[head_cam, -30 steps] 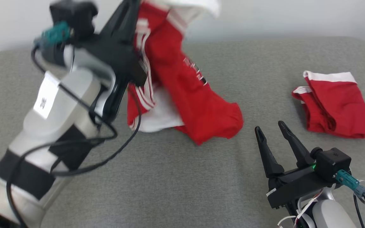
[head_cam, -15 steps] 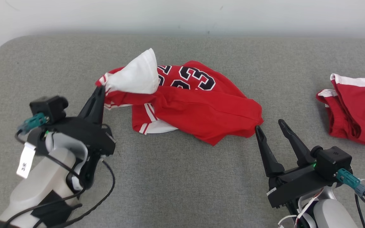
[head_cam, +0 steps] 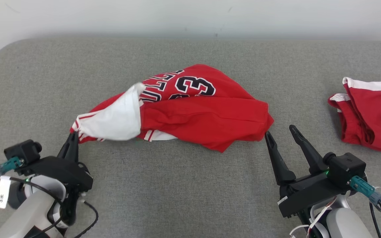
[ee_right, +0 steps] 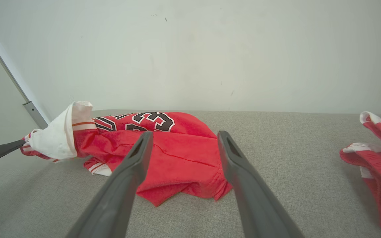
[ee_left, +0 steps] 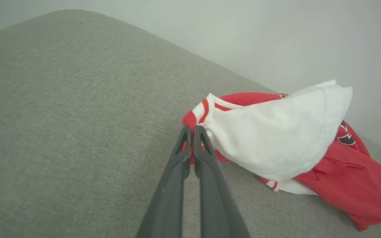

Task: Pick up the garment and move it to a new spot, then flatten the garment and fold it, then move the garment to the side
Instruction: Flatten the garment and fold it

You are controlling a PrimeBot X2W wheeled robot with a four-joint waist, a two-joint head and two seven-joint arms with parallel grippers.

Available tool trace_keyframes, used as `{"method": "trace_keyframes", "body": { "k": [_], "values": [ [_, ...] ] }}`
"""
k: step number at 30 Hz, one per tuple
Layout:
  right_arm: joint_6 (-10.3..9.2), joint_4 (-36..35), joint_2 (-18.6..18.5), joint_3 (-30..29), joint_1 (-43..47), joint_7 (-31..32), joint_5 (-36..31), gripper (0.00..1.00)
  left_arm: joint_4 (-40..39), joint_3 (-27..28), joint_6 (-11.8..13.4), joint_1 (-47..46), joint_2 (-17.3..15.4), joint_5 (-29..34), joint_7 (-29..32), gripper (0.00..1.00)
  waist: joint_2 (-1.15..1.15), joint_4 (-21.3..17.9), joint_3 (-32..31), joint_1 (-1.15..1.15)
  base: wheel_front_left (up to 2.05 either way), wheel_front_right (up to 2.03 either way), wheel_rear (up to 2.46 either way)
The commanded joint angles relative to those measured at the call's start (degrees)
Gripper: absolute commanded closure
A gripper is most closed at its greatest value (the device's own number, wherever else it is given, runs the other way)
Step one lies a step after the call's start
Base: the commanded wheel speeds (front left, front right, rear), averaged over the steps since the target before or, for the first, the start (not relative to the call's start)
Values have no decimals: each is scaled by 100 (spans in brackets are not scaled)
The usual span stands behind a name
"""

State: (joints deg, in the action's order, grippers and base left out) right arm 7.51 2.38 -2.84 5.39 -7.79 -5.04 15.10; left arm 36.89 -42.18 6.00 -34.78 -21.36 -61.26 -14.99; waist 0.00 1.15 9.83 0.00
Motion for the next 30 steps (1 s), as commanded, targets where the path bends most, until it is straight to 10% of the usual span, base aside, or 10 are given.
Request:
{"method": "trace_keyframes", "body": {
  "k": [1,3,5,6,7,8,30],
  "values": [
    [-4,-14,-13,7,22,10,-71,0,161,43,-24,104,-1,-43,-27,100,0,-4,-11,0,0,0,0],
    [-4,-13,-13,27,29,21,-70,0,288,40,-40,150,25,-57,-27,61,0,-9,-26,0,0,0,0],
    [-4,-8,-13,39,34,32,-69,0,442,58,-50,172,31,-66,-27,55,0,-14,-44,0,0,0,0],
    [-4,-5,-13,43,34,29,-70,0,505,43,-28,175,41,-31,-27,25,0,-15,-57,0,0,0,0],
    [-4,-5,-13,43,34,29,-70,0,505,43,-28,175,41,-31,-27,25,0,-15,-57,0,0,0,0],
    [-4,-3,-13,46,36,34,-70,0,556,36,-21,179,61,-19,-27,0,0,-16,-69,0,0,0,0],
    [-4,-31,-13,30,134,80,-62,0,238,-12,-132,338,269,654,-27,0,0,48,-197,0,0,0,0]
  ]
}}
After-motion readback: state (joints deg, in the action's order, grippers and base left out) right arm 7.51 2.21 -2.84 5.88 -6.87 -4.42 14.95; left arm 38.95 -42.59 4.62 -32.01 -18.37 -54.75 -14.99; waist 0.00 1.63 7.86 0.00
